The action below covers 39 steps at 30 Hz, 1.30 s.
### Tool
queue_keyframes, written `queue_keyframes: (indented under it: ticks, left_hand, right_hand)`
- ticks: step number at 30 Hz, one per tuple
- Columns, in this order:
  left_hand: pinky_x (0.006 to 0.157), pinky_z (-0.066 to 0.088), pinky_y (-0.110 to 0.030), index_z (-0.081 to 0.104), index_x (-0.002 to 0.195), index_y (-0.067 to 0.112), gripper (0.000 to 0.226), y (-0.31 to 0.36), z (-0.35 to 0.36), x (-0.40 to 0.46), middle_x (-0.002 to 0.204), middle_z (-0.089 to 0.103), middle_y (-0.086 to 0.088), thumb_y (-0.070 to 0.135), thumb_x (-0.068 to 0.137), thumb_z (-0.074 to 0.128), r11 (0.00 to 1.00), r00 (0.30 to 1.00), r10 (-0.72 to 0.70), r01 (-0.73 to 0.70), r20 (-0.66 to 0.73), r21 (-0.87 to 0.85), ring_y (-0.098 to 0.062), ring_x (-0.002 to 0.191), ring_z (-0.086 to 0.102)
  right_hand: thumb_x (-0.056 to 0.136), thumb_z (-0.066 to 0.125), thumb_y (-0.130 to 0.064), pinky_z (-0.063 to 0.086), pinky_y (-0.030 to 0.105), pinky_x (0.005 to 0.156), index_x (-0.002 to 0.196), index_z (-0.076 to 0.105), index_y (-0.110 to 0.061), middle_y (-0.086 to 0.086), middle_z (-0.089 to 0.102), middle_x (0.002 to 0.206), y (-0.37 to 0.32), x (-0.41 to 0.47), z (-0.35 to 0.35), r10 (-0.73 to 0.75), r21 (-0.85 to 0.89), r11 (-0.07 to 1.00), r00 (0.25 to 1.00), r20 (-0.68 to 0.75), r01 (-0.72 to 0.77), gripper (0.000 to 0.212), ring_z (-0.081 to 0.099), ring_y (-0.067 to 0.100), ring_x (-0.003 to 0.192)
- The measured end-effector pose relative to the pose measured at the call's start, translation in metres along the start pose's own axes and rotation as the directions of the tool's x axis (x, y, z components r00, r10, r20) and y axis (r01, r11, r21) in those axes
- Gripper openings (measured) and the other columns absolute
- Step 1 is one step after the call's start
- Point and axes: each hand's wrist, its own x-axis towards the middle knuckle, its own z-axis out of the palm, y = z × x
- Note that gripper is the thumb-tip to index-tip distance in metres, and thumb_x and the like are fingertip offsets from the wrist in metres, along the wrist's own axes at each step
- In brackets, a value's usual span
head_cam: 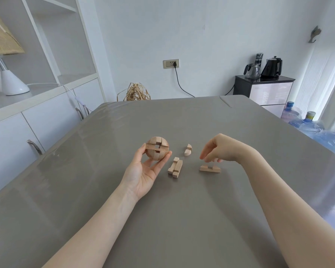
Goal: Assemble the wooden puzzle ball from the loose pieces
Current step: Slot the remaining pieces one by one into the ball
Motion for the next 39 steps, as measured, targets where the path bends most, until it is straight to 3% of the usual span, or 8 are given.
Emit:
queue_keyframes:
  ticks: [5,9,12,15,20,32,39]
  left_hand:
    - [0.08,0.057,-0.042,0.057,0.101,0.004,0.018,-0.001,0.003,-0.003,0.099,0.07,-0.027,0.021,0.095,0.055,1.0,1.0,-0.008,0.008,0.007,0.005,-0.042,0.102,0.065]
    - [0.079,0.057,-0.042,0.056,0.103,0.004,0.019,-0.001,0.003,-0.005,0.1,0.069,-0.027,0.021,0.095,0.054,1.0,1.0,-0.017,0.017,0.013,-0.011,-0.042,0.104,0.064]
    - [0.079,0.057,-0.042,0.056,0.102,0.005,0.018,0.0,0.004,-0.005,0.1,0.069,-0.027,0.021,0.095,0.054,1.0,1.0,-0.019,0.02,0.023,-0.016,-0.042,0.103,0.064]
    - [0.078,0.058,-0.041,0.057,0.104,0.004,0.02,0.0,0.003,-0.004,0.1,0.069,-0.027,0.021,0.095,0.054,1.0,0.999,-0.021,0.021,0.027,-0.004,-0.041,0.103,0.065]
    - [0.075,0.059,-0.04,0.057,0.107,0.003,0.022,0.001,0.002,-0.002,0.101,0.069,-0.027,0.021,0.095,0.054,1.0,1.0,-0.022,0.022,0.02,-0.019,-0.042,0.103,0.065]
    - [0.081,0.057,-0.042,0.057,0.112,0.004,0.024,0.0,-0.003,0.002,0.106,0.068,-0.026,0.021,0.096,0.053,1.0,1.0,0.004,-0.004,-0.014,-0.008,-0.038,0.101,0.067]
    - [0.082,0.057,-0.039,0.056,0.115,0.003,0.026,0.0,-0.003,0.003,0.11,0.067,-0.026,0.022,0.098,0.049,1.0,1.0,0.016,-0.016,0.009,0.016,-0.032,0.099,0.069]
  right_hand:
    - [0.069,0.079,-0.007,0.047,0.018,0.062,0.093,0.072,-0.017,0.0,0.067,0.089,-0.001,-0.005,0.0,0.057,-0.06,0.997,0.993,0.105,-0.051,0.027,0.06,0.012,0.075]
    - [0.067,0.077,-0.004,0.056,0.027,0.072,0.084,0.071,-0.018,0.006,0.069,0.1,-0.004,0.001,0.009,0.075,-0.119,0.991,0.995,0.065,-0.067,0.023,0.067,0.023,0.083]
    - [0.068,0.075,-0.004,0.057,0.027,0.07,0.082,0.071,-0.015,0.012,0.069,0.101,-0.009,0.004,0.016,0.043,-0.105,0.994,0.998,0.038,-0.039,0.019,0.065,0.023,0.074]
    - [0.069,0.074,-0.004,0.052,0.022,0.058,0.085,0.071,-0.011,0.01,0.068,0.093,-0.013,0.003,0.022,0.001,-0.077,0.997,0.999,0.042,0.003,0.018,0.061,0.02,0.066]
    - [0.07,0.071,-0.006,0.045,0.019,0.056,0.083,0.07,-0.007,0.001,0.064,0.066,-0.021,0.002,0.022,-0.116,0.093,0.989,0.993,-0.005,0.116,0.013,0.056,0.016,0.057]
    - [0.073,0.073,0.006,0.052,0.022,0.058,0.09,0.068,-0.002,0.006,0.07,0.068,-0.038,-0.008,0.024,-0.28,0.519,0.824,0.96,0.022,0.228,0.02,0.064,0.016,0.06]
    - [0.068,0.078,0.008,0.058,0.027,0.068,0.095,0.068,0.002,0.007,0.068,0.072,-0.045,-0.007,0.031,-0.321,0.59,0.75,0.944,-0.073,0.301,0.03,0.065,0.02,0.065]
